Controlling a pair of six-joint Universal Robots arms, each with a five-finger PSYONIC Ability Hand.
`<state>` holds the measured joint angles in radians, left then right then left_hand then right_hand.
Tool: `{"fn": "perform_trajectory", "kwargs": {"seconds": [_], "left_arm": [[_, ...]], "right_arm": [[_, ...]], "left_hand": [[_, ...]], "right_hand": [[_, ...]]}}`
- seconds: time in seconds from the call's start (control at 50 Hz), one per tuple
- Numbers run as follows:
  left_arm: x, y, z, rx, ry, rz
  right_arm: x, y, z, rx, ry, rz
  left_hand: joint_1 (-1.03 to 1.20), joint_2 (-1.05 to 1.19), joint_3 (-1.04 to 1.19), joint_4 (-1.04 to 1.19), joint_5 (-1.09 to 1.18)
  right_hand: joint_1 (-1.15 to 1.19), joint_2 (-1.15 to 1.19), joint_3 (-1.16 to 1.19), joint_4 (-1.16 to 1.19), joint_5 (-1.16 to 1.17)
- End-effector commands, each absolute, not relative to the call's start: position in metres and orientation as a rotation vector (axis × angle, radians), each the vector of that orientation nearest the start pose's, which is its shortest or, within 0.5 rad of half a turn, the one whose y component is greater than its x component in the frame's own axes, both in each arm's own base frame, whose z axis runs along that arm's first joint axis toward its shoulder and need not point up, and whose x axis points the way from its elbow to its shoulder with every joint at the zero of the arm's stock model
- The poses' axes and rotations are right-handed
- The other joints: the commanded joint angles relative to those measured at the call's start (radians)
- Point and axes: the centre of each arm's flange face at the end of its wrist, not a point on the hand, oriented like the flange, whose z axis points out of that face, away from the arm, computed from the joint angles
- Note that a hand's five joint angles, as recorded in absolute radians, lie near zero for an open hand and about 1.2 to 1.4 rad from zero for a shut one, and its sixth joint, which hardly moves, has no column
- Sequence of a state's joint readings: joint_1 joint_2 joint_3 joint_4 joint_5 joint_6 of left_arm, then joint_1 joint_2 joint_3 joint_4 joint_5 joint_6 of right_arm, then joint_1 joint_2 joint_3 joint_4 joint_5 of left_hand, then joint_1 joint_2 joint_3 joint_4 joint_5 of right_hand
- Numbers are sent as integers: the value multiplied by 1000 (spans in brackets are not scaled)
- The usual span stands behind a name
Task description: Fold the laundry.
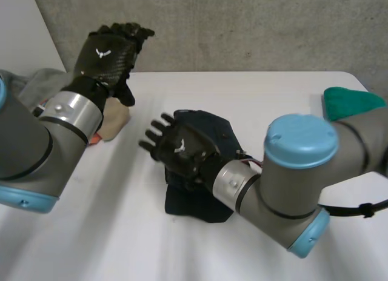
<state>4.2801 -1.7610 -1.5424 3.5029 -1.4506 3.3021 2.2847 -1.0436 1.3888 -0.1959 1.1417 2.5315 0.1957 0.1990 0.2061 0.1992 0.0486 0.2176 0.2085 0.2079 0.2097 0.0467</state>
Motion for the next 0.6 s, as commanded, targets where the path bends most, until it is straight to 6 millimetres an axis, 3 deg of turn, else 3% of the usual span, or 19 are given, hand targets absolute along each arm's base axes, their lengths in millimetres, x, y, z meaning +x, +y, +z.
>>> {"fn": "perform_trajectory", "kwargs": {"seconds": [0.02,0.08,0.16,0.18,0.24,0.26,0.4,0.48,0.6], "left_arm": [[-285,-274,323,769,1963,-2707],[-293,-274,330,793,1980,-2708],[-325,-268,310,909,2125,-2652],[-342,-262,302,968,2182,-2633],[-361,-256,286,1020,2266,-2569],[-371,-255,274,1026,2314,-2509],[-393,-250,229,945,2416,-2291],[-390,-248,198,920,2465,-2143],[-379,-241,168,971,2525,-1966]], "right_arm": [[344,-223,248,-974,1625,-1678],[323,-241,260,-845,1688,-1705],[289,-268,271,-664,1846,-1745],[280,-278,272,-619,1901,-1762],[273,-289,274,-581,1960,-1763],[271,-295,266,-573,2007,-1730],[285,-309,238,-639,2076,-1535],[297,-314,216,-694,2058,-1413],[309,-314,186,-768,2079,-1344]], "left_hand": [[-21,-24,-32,-25,-49],[-21,-24,-32,-25,-49],[-21,-24,-32,-25,-49],[-21,-24,-32,-25,-49],[-21,-24,-32,-25,-49],[-21,-24,-32,-25,-49],[-21,-24,-32,-25,-49],[-21,-24,-32,-25,-49],[-21,-24,-32,-25,-49]], "right_hand": [[-43,-34,-33,-35,-47],[-43,-34,-33,-35,-47],[-43,-34,-33,-35,-47],[-43,-34,-33,-35,-47],[-43,-34,-33,-35,-47],[-43,-34,-33,-35,-47],[-43,-34,-33,-35,-47],[-43,-34,-33,-35,-47],[-43,-34,-33,-35,-47]]}}
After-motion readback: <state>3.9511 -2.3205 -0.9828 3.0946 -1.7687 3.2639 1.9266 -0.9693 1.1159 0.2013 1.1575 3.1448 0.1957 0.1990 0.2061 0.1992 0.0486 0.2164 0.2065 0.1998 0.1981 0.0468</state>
